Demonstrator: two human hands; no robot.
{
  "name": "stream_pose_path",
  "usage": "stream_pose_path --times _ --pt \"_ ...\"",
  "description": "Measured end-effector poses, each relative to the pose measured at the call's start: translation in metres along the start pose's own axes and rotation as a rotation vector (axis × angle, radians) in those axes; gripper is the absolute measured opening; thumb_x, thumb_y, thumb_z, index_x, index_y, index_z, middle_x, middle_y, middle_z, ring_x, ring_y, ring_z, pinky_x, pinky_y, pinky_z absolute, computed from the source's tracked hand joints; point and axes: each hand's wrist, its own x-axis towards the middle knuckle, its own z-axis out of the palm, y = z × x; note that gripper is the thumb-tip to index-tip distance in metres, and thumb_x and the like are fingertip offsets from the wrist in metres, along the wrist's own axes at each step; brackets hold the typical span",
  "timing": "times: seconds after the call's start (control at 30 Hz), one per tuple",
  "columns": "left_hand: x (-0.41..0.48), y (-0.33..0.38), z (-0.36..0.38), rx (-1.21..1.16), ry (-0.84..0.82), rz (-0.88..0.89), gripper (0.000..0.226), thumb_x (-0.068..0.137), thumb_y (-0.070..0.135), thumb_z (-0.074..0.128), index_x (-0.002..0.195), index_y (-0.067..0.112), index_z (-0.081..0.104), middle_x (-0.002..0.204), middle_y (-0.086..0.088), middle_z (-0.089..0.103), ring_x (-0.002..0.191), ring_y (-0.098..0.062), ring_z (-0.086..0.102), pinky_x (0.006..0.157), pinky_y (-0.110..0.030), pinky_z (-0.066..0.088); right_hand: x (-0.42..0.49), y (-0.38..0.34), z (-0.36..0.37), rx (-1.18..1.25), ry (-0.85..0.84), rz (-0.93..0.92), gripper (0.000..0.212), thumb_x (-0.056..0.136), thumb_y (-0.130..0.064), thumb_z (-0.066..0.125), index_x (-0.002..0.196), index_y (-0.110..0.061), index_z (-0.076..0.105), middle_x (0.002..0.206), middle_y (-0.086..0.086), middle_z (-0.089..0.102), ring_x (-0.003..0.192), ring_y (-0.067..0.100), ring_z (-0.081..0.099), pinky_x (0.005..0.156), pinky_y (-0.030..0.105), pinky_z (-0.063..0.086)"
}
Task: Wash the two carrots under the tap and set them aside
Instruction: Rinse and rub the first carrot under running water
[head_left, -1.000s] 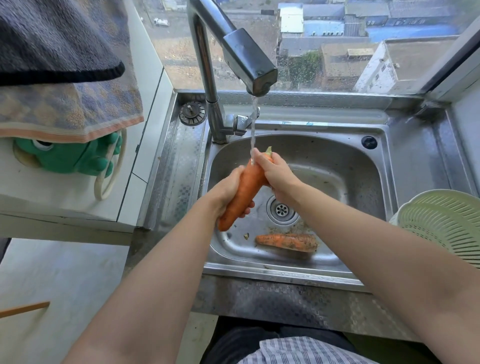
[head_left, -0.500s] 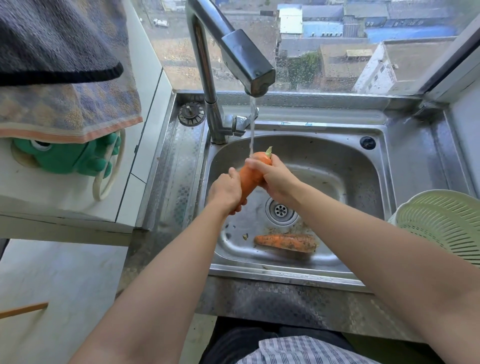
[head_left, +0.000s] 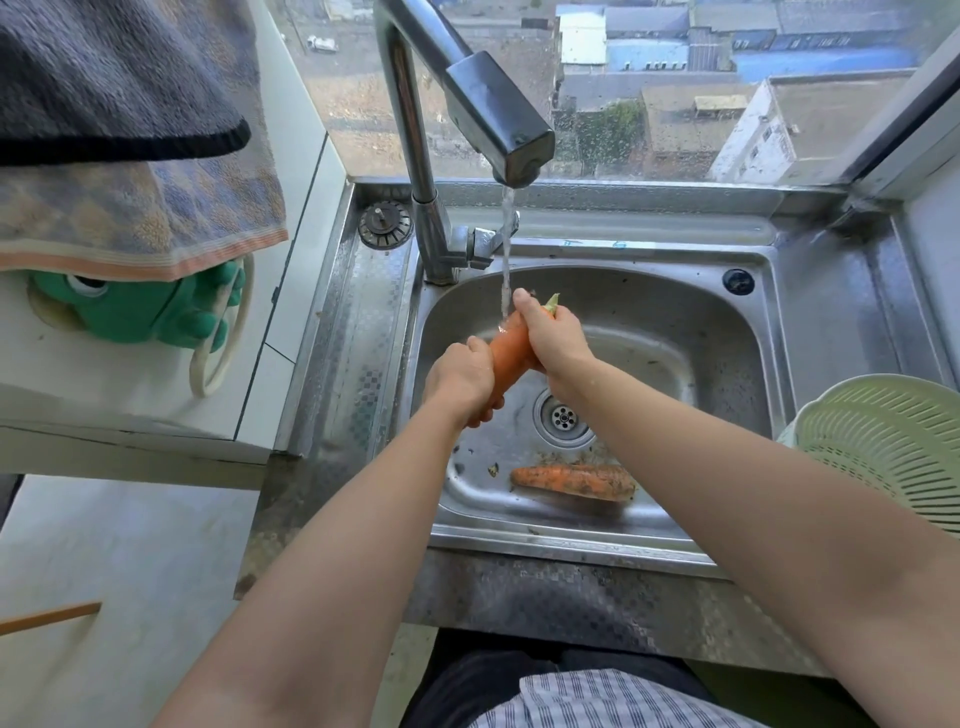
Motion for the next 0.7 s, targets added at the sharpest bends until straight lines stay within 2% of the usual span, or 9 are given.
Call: stream_pose_path --times 0.13,0.17,0.3,0.37,0.43,0.47,0.57,0.63,0.7 --pt "0.002 -0.005 -0.008 -0.016 0.006 -0.061 0.054 0.100 0.035 0.017 0.086 -0.002 0.054 0.062 -0.018 0.063 0.043 -0.024 0.052 0.043 -0.026 0.040 -0.001 0.009 -0.010 0.045 -0.303 -0.023 0.068 0.081 -0.033 0.076 0.134 -0.009 0.041 0.128 0.015 0.055 0.115 0.027 0.058 0.101 0.045 0.051" --pt "0.001 -0.005 -0.008 -0.003 0.009 -0.057 0.054 0.099 0.034 0.017 0.085 -0.002 0.054 0.062 -0.018 0.063 0.043 -0.025 0.052 0.043 -0.026 0.040 -0.001 0.010 -0.010 0.028 -0.294 -0.031 0.066 0.081 -0.031 0.077 0.132 -0.009 0.042 0.126 0.014 0.055 0.114 0.027 0.059 0.099 0.044 0.052" --pt "-0.001 -0.001 -0.002 0.027 0.010 -0.020 0.051 0.097 0.034 0.020 0.088 -0.001 0.055 0.060 -0.017 0.065 0.043 -0.025 0.055 0.043 -0.026 0.041 -0.003 0.004 -0.002 -0.016 -0.007 -0.012 0.061 0.085 -0.046 0.069 0.129 -0.010 0.045 0.119 0.010 0.057 0.107 0.024 0.060 0.092 0.040 0.055" --pt "0.001 -0.002 -0.002 0.009 0.012 -0.050 0.052 0.097 0.035 0.019 0.091 -0.001 0.055 0.061 -0.017 0.065 0.043 -0.025 0.054 0.043 -0.026 0.041 -0.003 0.006 -0.006 0.032 -0.130 -0.008 0.063 0.086 -0.041 0.070 0.133 -0.009 0.042 0.124 0.012 0.056 0.110 0.024 0.060 0.096 0.040 0.053" --pt "0.003 -0.004 -0.005 -0.020 0.014 -0.086 0.054 0.098 0.036 0.018 0.091 -0.003 0.055 0.060 -0.018 0.064 0.042 -0.024 0.052 0.042 -0.025 0.040 -0.006 0.006 -0.011 0.089 -0.304 -0.008 0.063 0.086 -0.027 0.074 0.135 -0.008 0.040 0.128 0.014 0.054 0.114 0.025 0.058 0.100 0.041 0.051" --pt "0.004 -0.004 -0.006 -0.026 0.012 -0.092 0.056 0.098 0.036 0.017 0.091 -0.004 0.055 0.060 -0.018 0.063 0.042 -0.024 0.052 0.042 -0.025 0.040 -0.006 0.005 -0.012 0.077 -0.324 -0.016 0.063 0.085 -0.024 0.074 0.135 -0.008 0.040 0.128 0.014 0.054 0.115 0.026 0.058 0.100 0.041 0.051" --pt "-0.001 -0.002 0.000 -0.037 0.006 -0.059 0.056 0.099 0.036 0.018 0.092 -0.004 0.057 0.061 -0.018 0.064 0.041 -0.024 0.053 0.042 -0.025 0.041 -0.006 -0.001 -0.003 -0.053 -0.095 -0.021 0.061 0.086 -0.040 0.070 0.132 -0.011 0.043 0.122 0.010 0.055 0.110 0.025 0.057 0.094 0.040 0.052" --pt "-0.002 -0.002 0.003 -0.039 0.011 -0.045 0.055 0.098 0.036 0.019 0.093 -0.003 0.058 0.062 -0.017 0.065 0.042 -0.024 0.054 0.043 -0.026 0.043 -0.003 0.000 0.002 -0.062 0.015 0.001 0.060 0.088 -0.047 0.065 0.132 -0.012 0.043 0.123 0.011 0.055 0.109 0.025 0.057 0.096 0.043 0.051" --pt "0.000 -0.004 0.001 -0.078 0.002 -0.075 0.057 0.099 0.036 0.019 0.095 -0.004 0.059 0.061 -0.017 0.064 0.043 -0.024 0.054 0.043 -0.026 0.042 -0.003 0.003 -0.002 -0.011 -0.116 -0.007 0.061 0.089 -0.039 0.066 0.137 -0.012 0.039 0.127 0.013 0.053 0.113 0.027 0.056 0.100 0.045 0.050"
